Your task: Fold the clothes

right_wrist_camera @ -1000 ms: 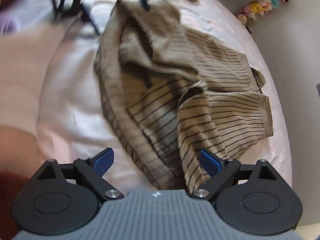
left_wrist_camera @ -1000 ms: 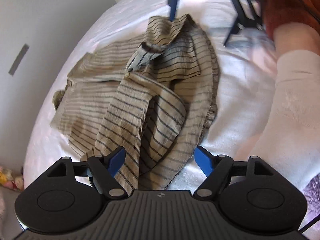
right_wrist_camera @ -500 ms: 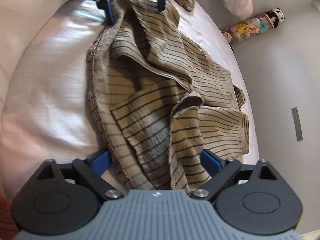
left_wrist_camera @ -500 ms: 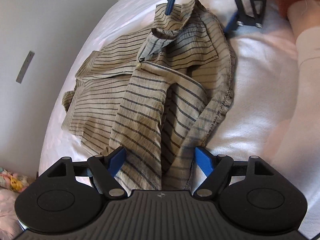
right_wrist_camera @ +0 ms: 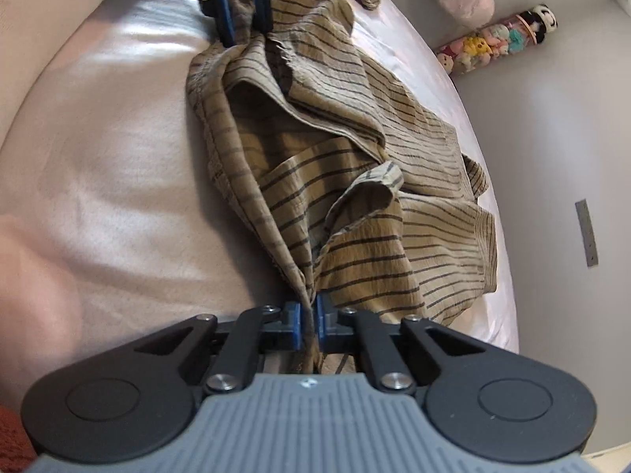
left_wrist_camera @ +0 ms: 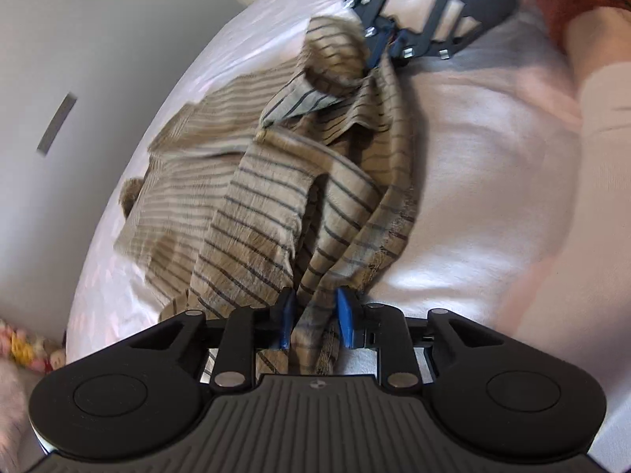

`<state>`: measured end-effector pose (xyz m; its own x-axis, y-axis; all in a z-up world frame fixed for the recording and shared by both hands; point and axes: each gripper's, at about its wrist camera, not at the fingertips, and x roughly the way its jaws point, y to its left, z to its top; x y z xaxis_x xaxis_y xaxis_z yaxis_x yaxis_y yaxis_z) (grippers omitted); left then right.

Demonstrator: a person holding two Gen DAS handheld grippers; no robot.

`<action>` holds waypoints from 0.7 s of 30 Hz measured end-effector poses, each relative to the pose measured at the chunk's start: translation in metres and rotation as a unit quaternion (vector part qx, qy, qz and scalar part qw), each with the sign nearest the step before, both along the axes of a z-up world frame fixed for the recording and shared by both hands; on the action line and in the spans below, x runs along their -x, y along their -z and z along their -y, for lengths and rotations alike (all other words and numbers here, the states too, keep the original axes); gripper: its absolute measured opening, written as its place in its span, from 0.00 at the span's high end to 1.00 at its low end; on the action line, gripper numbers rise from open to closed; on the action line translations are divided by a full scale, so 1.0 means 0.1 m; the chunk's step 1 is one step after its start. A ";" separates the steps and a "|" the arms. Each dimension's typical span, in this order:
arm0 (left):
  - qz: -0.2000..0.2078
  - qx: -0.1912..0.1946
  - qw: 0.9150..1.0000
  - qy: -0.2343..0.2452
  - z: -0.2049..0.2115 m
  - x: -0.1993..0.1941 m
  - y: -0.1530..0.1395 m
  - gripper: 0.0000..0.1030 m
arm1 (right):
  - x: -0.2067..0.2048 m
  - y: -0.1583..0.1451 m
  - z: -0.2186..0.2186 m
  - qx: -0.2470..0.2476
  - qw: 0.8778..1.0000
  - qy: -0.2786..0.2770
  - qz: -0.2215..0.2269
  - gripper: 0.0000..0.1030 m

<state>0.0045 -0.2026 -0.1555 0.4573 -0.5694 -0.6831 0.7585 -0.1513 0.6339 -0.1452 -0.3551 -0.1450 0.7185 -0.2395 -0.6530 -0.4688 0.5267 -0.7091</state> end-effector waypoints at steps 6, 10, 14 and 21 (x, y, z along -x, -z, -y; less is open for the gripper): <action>0.006 -0.004 1.000 0.003 -0.08 -0.01 -0.17 0.41 | 0.01 0.04 -0.01 0.002 1.000 0.001 -0.001 0.91; 0.014 -0.049 0.998 0.020 0.00 -0.02 -0.18 0.40 | 0.00 0.04 0.00 -0.004 1.000 0.004 0.000 0.91; -0.001 -0.110 0.993 0.033 0.14 -0.08 -0.13 0.40 | -0.03 0.06 0.01 -0.002 1.000 0.004 0.002 0.91; -0.013 -0.123 0.992 0.041 0.22 -0.11 0.01 0.48 | -0.06 0.08 0.01 0.005 1.000 0.002 0.008 0.91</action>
<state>0.0153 -0.2242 -0.1569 0.3967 -0.4192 -0.8166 0.7530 -0.3602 0.5507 -0.1395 -0.3563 -0.1534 0.7278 -0.2490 -0.6390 -0.4548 0.5221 -0.7215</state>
